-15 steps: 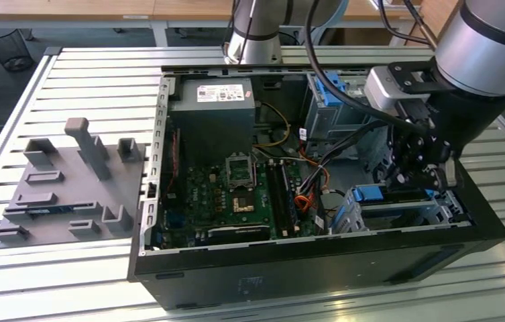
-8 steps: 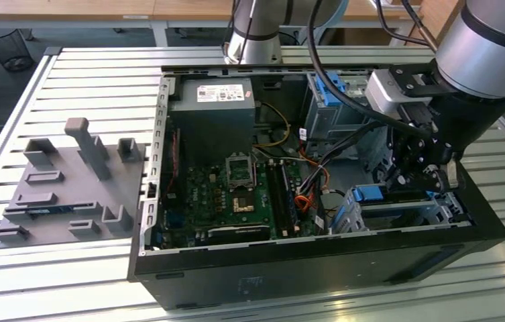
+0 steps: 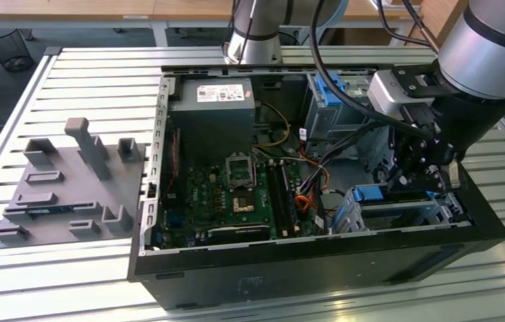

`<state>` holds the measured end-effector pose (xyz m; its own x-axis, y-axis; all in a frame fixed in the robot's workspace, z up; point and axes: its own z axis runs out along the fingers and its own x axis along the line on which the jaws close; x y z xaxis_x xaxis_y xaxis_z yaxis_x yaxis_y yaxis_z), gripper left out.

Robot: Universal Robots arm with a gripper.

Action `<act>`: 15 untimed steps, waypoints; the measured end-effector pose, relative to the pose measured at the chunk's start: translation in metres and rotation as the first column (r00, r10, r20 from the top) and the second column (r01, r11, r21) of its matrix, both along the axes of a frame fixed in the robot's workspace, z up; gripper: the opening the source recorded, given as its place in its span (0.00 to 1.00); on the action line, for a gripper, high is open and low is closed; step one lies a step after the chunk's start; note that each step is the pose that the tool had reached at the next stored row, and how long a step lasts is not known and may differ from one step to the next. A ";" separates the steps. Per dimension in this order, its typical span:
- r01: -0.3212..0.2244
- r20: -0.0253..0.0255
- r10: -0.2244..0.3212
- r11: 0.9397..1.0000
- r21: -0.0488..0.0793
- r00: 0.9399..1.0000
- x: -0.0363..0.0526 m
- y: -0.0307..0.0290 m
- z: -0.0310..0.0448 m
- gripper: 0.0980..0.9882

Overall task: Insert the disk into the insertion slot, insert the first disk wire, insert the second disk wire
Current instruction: 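Insert the second disk wire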

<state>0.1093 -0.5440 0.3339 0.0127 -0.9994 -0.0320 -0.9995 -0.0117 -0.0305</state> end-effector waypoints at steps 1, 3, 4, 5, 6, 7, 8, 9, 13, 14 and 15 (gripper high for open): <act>0.000 0.000 0.000 1.000 0.000 1.000 0.0003 0.0000 -0.0001 0.06; 0.000 0.000 0.000 1.000 0.000 1.000 0.0005 0.0000 -0.0004 0.06; 0.000 0.000 0.000 1.000 0.000 1.000 0.0006 0.0000 -0.0005 0.06; 0.000 0.000 0.000 1.000 0.000 1.000 0.0006 0.0000 -0.0006 0.06; 0.000 0.000 0.000 1.000 0.000 1.000 0.0006 0.0000 -0.0008 0.06; 0.000 0.000 0.000 1.000 0.000 1.000 0.0006 0.0000 -0.0010 0.06; 0.000 0.000 0.000 1.000 0.000 1.000 0.0006 0.0000 -0.0012 0.06; 0.000 0.000 0.000 1.000 0.000 1.000 0.0006 0.0000 -0.0014 0.06; 0.000 0.000 0.000 1.000 0.000 1.000 0.0006 0.0000 -0.0022 0.06; 0.000 0.000 0.000 1.000 0.000 1.000 0.0007 0.0000 -0.0023 0.06; 0.000 0.000 0.000 1.000 0.000 1.000 0.0007 0.0000 -0.0025 0.06</act>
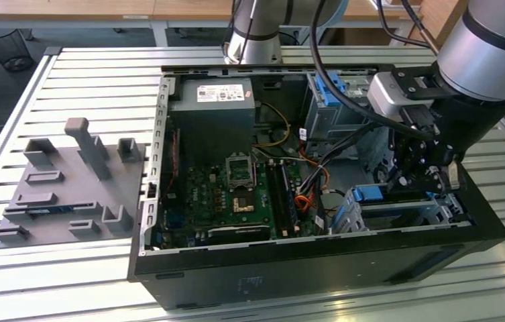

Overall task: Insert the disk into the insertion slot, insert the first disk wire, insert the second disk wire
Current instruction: 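Insert the second disk wire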

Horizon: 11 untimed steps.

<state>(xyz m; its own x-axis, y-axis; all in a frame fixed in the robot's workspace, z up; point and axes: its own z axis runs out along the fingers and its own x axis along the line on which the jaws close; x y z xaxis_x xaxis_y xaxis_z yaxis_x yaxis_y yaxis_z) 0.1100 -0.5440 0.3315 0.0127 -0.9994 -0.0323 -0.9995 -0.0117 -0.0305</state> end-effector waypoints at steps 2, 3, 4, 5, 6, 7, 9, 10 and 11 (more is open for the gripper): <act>0.000 0.000 0.000 1.000 0.000 1.000 0.0000 0.0000 0.0001 0.06; 0.000 0.000 0.000 1.000 0.000 1.000 0.0000 0.0000 0.0004 0.06; 0.000 0.000 0.000 1.000 -0.001 1.000 0.0001 0.0000 0.0011 0.06; 0.000 0.000 0.000 1.000 -0.001 1.000 0.0002 0.0000 0.0013 0.06; 0.000 0.000 0.000 1.000 -0.001 1.000 0.0003 0.0000 0.0013 0.06; 0.000 0.000 0.000 1.000 -0.001 1.000 0.0005 0.0001 0.0013 0.06; 0.003 0.000 -0.003 1.000 -0.001 1.000 0.0010 -0.0001 0.0016 0.06; 0.004 0.000 -0.004 1.000 -0.001 1.000 0.0012 -0.0001 0.0015 0.06; 0.004 0.000 -0.004 1.000 -0.001 1.000 0.0014 -0.0001 0.0013 0.06</act>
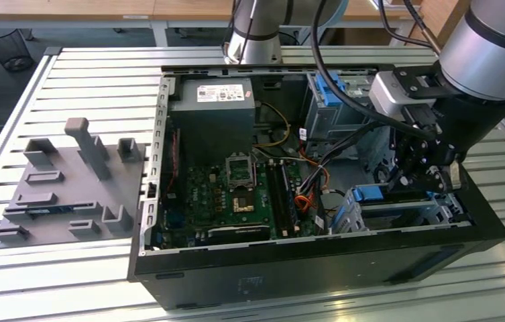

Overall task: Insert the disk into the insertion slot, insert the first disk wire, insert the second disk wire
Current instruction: 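Insert the second disk wire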

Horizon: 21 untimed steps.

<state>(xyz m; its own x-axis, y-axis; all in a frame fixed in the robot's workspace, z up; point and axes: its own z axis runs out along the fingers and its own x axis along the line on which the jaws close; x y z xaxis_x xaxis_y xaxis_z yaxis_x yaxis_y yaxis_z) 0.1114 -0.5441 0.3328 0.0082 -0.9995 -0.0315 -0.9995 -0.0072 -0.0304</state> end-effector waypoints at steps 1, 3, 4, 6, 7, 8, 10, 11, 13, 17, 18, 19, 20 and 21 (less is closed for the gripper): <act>0.000 0.000 0.000 1.000 0.000 1.000 0.0000 -0.0001 -0.0001 0.06; 0.000 0.000 0.000 1.000 0.000 1.000 0.0001 -0.0002 -0.0003 0.06; 0.000 0.000 0.000 1.000 0.000 1.000 0.0001 -0.0002 -0.0006 0.06; 0.000 0.000 0.000 1.000 0.000 1.000 0.0001 -0.0002 -0.0012 0.06; 0.000 0.000 0.000 1.000 0.000 1.000 0.0001 -0.0002 -0.0016 0.06; 0.000 0.000 0.000 1.000 0.000 1.000 0.0001 -0.0002 -0.0019 0.06; 0.000 0.000 0.000 1.000 0.000 1.000 0.0001 -0.0002 -0.0025 0.06; 0.000 0.000 0.000 1.000 0.000 1.000 0.0001 -0.0002 -0.0026 0.06; 0.000 0.000 0.000 1.000 0.000 1.000 0.0001 -0.0002 -0.0031 0.06; 0.000 0.000 0.000 1.000 0.000 1.000 0.0001 -0.0002 -0.0046 0.06; 0.000 0.000 0.000 1.000 0.000 1.000 0.0001 -0.0002 -0.0047 0.06; 0.000 0.000 0.000 1.000 0.000 1.000 0.0001 -0.0002 -0.0047 0.06; 0.000 0.000 0.000 1.000 0.000 1.000 0.0001 -0.0002 -0.0047 0.06; 0.000 0.000 0.000 1.000 0.000 1.000 0.0001 -0.0002 -0.0048 0.06</act>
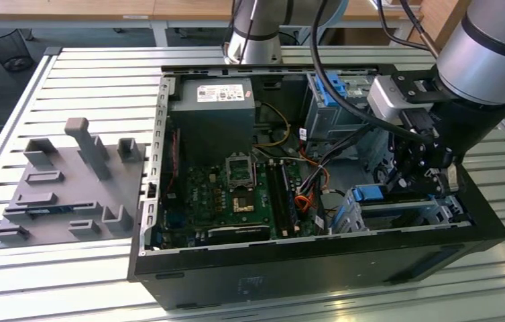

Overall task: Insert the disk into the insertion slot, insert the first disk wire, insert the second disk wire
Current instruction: 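Insert the second disk wire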

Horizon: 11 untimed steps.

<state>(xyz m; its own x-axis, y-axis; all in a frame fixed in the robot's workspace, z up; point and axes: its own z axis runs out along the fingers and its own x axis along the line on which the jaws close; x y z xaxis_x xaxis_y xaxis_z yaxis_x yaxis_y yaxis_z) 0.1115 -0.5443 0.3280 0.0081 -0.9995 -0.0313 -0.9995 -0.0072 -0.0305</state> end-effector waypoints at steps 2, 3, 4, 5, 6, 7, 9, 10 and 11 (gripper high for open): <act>0.000 0.000 0.000 1.000 0.000 1.000 0.0000 0.0000 -0.0001 0.06; 0.000 0.000 0.000 1.000 0.000 1.000 0.0000 0.0000 -0.0001 0.06; 0.000 0.000 0.000 1.000 0.000 1.000 0.0000 0.0000 -0.0001 0.07; 0.000 0.000 0.000 1.000 0.000 1.000 0.0000 0.0000 -0.0002 0.07; 0.000 0.000 0.000 1.000 0.000 1.000 0.0000 0.0000 -0.0001 0.07; 0.000 0.000 0.000 1.000 0.000 1.000 0.0000 0.0000 0.0000 0.14; 0.000 0.000 0.000 1.000 -0.001 1.000 0.0000 0.0000 0.0010 0.14; 0.000 0.000 0.000 1.000 -0.002 1.000 0.0000 0.0000 0.0017 0.14; 0.000 0.000 0.000 1.000 -0.003 1.000 0.0000 0.0000 0.0025 0.14</act>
<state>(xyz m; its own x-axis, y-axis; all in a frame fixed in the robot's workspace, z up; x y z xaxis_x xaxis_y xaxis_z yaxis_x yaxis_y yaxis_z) 0.1115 -0.5443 0.3305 0.0081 -0.9996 -0.0283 -0.9995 -0.0073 -0.0304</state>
